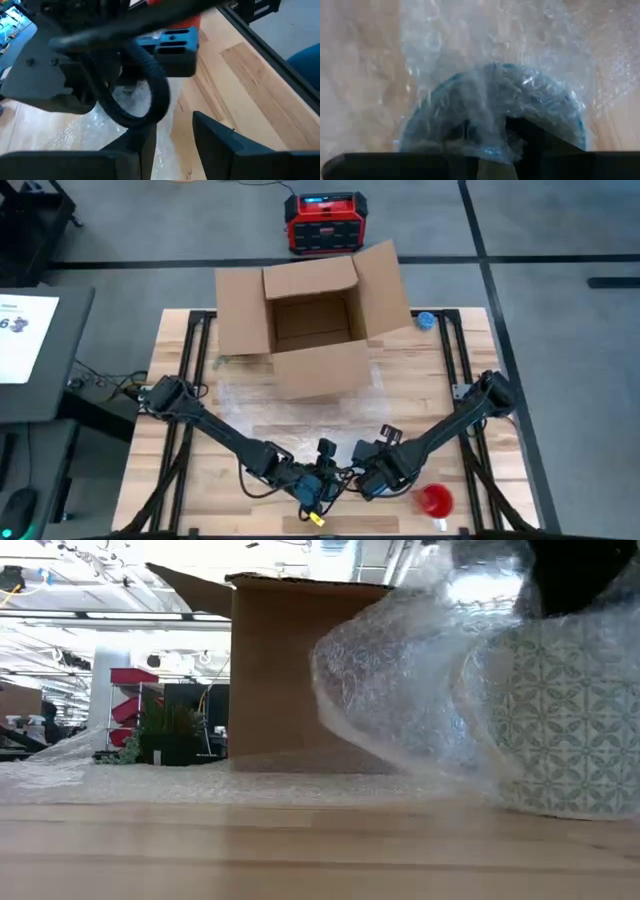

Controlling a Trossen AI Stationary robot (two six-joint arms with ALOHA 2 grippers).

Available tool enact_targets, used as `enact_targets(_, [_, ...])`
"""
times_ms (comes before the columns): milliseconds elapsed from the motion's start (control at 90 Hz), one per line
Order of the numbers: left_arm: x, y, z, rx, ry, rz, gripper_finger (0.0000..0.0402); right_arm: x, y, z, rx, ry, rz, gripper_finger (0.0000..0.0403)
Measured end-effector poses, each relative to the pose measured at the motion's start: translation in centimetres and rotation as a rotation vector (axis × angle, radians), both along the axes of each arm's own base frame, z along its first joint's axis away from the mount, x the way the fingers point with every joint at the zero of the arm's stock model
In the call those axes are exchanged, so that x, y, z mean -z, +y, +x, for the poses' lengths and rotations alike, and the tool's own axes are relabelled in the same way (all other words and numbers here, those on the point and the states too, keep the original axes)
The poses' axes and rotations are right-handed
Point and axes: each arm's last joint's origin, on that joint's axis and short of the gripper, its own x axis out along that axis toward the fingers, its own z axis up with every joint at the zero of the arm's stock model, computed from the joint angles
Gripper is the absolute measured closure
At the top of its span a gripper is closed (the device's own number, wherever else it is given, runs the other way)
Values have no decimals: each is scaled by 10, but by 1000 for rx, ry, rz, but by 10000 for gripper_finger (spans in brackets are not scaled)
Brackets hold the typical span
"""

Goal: Wrap mug
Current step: Wrap the green patterned mug into the bubble wrap

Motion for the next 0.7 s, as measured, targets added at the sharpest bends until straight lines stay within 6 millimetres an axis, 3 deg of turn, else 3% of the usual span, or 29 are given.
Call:
enact_targets(178, [0,-5,-3,21,-1,12,295,0,-1,2,-59,30,34,321])
enact_targets(700, [0,-5,-3,15,1,9,295,-68,-9,-16,-43,-117,135,321])
